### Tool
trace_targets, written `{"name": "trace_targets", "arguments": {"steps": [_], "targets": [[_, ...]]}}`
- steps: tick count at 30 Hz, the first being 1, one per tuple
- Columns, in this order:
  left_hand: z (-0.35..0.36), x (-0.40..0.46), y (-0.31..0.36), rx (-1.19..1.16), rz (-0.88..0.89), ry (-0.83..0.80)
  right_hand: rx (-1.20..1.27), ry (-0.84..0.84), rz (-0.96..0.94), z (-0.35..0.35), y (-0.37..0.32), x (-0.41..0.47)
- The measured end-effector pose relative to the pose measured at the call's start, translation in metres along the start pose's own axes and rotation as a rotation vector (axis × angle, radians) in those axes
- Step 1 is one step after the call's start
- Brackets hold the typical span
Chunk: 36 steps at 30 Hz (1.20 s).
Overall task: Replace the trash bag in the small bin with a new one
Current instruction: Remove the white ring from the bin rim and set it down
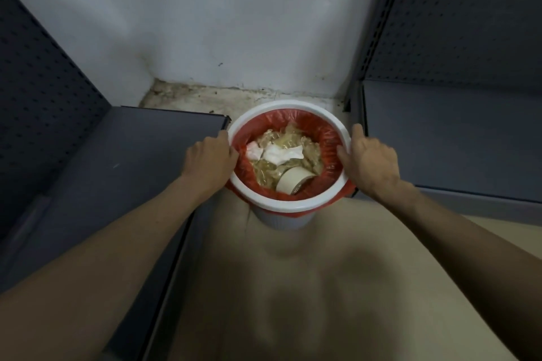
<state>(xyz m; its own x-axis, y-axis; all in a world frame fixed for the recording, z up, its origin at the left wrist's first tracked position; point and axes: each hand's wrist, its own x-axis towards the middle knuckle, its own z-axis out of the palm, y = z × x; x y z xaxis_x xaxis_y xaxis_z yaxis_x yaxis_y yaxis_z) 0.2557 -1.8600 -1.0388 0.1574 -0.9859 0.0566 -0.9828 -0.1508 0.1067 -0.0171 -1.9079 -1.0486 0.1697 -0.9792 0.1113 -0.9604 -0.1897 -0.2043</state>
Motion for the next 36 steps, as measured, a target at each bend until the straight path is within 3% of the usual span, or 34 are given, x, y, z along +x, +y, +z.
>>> {"name": "trace_targets", "arguments": {"steps": [6, 13, 21, 29, 36], "targets": [[-0.011, 0.000, 0.008, -0.052, -0.053, -0.057, 0.095, -0.033, 0.022, -0.001, -0.005, 0.004], [-0.049, 0.005, 0.024, -0.052, -0.040, 0.036, 0.114, 0.040, -0.041, -0.046, 0.003, 0.008], [-0.059, 0.020, 0.133, -0.170, 0.141, 0.099, -0.018, 0.139, 0.131, -0.114, 0.099, -0.015], [-0.004, -0.015, 0.260, -0.242, 0.391, 0.052, -0.038, 0.165, 0.445, -0.104, 0.215, -0.126], [0.087, -0.074, 0.298, -0.273, 0.514, -0.022, 0.007, 0.168, 0.588, -0.029, 0.259, -0.227]]}}
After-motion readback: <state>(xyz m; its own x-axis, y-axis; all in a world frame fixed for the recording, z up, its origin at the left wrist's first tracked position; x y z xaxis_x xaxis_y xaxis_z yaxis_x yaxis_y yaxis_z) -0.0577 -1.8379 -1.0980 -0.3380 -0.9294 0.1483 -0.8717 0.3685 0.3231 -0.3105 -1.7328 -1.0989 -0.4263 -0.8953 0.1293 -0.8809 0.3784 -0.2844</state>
